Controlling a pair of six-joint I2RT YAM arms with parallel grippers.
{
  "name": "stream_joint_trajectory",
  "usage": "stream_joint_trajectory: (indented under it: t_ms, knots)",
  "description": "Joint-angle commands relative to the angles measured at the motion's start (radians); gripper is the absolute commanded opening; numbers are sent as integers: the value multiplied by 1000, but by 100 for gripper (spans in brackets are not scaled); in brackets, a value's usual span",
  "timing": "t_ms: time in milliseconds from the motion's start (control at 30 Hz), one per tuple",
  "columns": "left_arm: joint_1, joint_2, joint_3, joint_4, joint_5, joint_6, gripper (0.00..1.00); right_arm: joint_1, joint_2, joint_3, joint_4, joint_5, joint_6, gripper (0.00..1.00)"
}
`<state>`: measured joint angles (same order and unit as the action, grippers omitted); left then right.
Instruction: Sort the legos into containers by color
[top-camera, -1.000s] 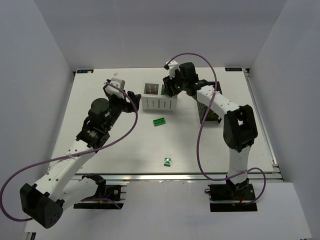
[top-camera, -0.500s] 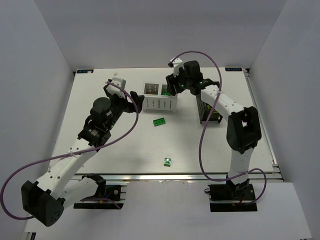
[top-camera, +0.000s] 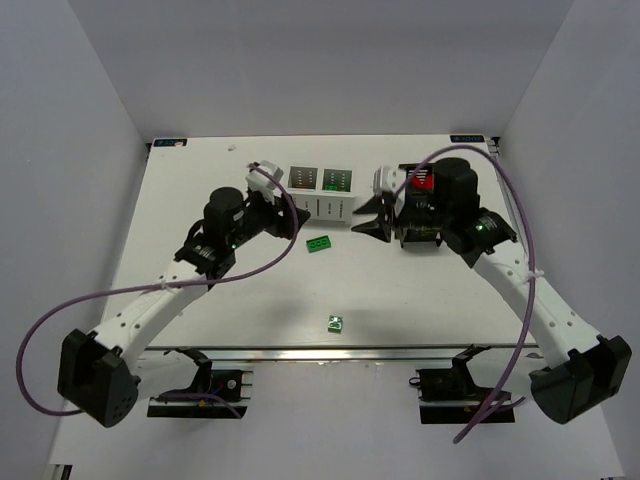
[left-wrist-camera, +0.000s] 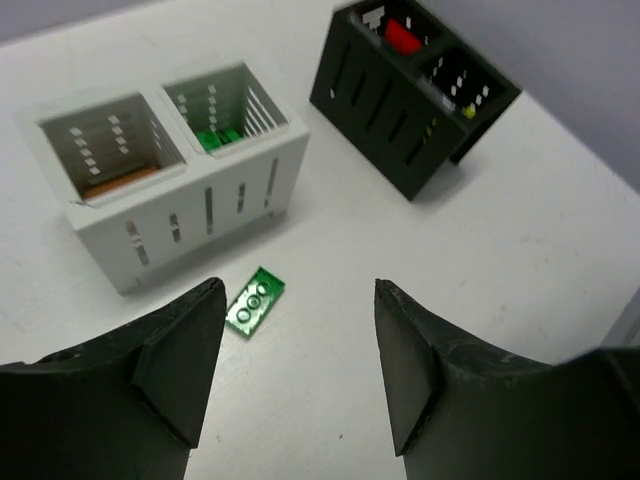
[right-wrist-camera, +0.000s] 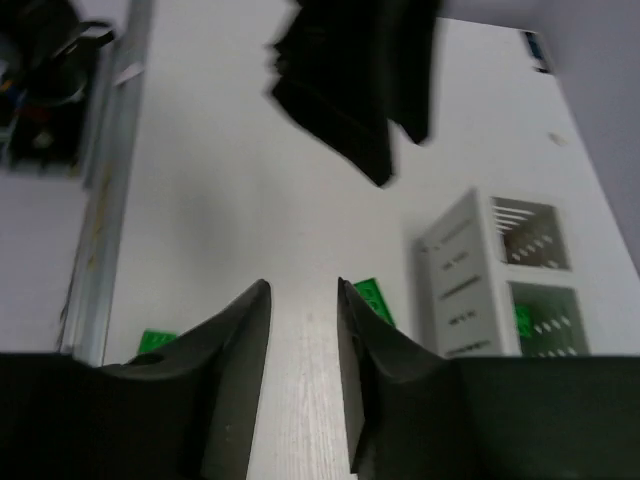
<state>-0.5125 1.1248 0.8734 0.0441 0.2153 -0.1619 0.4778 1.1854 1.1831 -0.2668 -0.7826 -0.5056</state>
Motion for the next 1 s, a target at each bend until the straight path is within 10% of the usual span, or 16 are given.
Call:
stream_joint_trajectory:
  t_ms: [0, 67, 200, 967]
  knots:
    - [-3, 95, 44, -81, 133, 42, 70, 16, -13, -116, -192, -334, -238, 37]
    - [-7, 128, 42, -87, 148, 62, 67, 16, -55, -175, -113, -257, -248, 14]
    - [-27, 187, 13, -52, 124, 85, 66, 16, -60, -203, -58, -133, -170, 7]
    - [-96, 682, 228, -76, -134, 347, 62, 10, -228, -270, 95, -29, -44, 32]
